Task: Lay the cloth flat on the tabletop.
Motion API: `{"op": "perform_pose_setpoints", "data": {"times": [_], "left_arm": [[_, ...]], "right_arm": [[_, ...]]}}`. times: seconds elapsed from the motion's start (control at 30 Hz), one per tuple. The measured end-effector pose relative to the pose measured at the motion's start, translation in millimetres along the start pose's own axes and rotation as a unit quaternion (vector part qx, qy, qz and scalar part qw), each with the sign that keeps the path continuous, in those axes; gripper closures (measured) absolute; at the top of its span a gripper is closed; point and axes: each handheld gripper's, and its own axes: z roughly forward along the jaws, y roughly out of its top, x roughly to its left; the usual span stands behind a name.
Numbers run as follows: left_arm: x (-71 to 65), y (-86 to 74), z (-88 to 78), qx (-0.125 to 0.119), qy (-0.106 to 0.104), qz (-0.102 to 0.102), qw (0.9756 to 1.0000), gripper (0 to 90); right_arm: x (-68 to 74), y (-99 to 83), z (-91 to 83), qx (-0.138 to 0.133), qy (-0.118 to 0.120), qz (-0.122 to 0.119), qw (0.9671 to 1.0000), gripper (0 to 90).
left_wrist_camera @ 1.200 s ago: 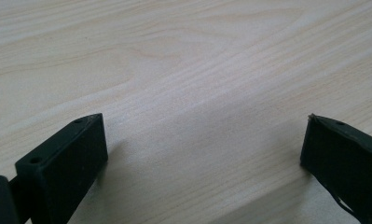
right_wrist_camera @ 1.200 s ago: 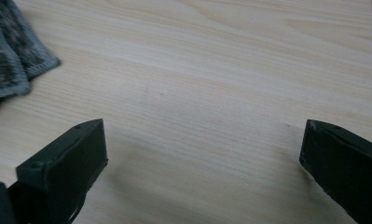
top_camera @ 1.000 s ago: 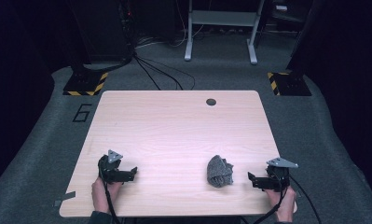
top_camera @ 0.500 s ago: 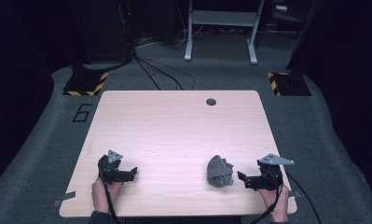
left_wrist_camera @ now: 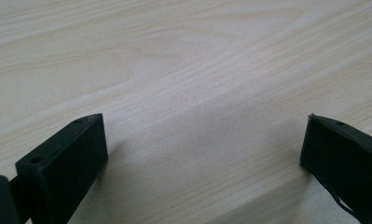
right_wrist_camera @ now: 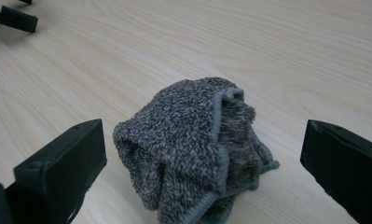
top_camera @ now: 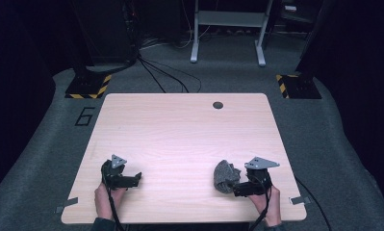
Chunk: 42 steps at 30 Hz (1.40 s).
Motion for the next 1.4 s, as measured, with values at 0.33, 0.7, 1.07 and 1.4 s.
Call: {"op": "perform_pose_setpoints", "data": {"times": [0.33,0.7,1.07,1.4], "left_arm": [[0.0,0.0,0.0,0.0,0.0,0.0,1.0,0.5],[0.0,0.0,-0.1,0.0,0.0,0.0,1.0,0.5],[0.1,0.1,0.0,0.0,0.0,0.0,1.0,0.5],[0.1,0.0,0.0,0.0,0.0,0.0,1.0,0.5]], "right_arm": [[7.9,-2.1,30.0,0.046,-0.008,-0.007,0.9989,6.5],[7.5,-10.7,44.3,0.078,-0.007,0.001,0.9969,23.1],[9.0,-13.4,47.0,0.079,0.003,-0.002,0.9969,54.5],[12.2,7.9,42.0,0.053,0.009,-0.01,0.9985,55.8]]}}
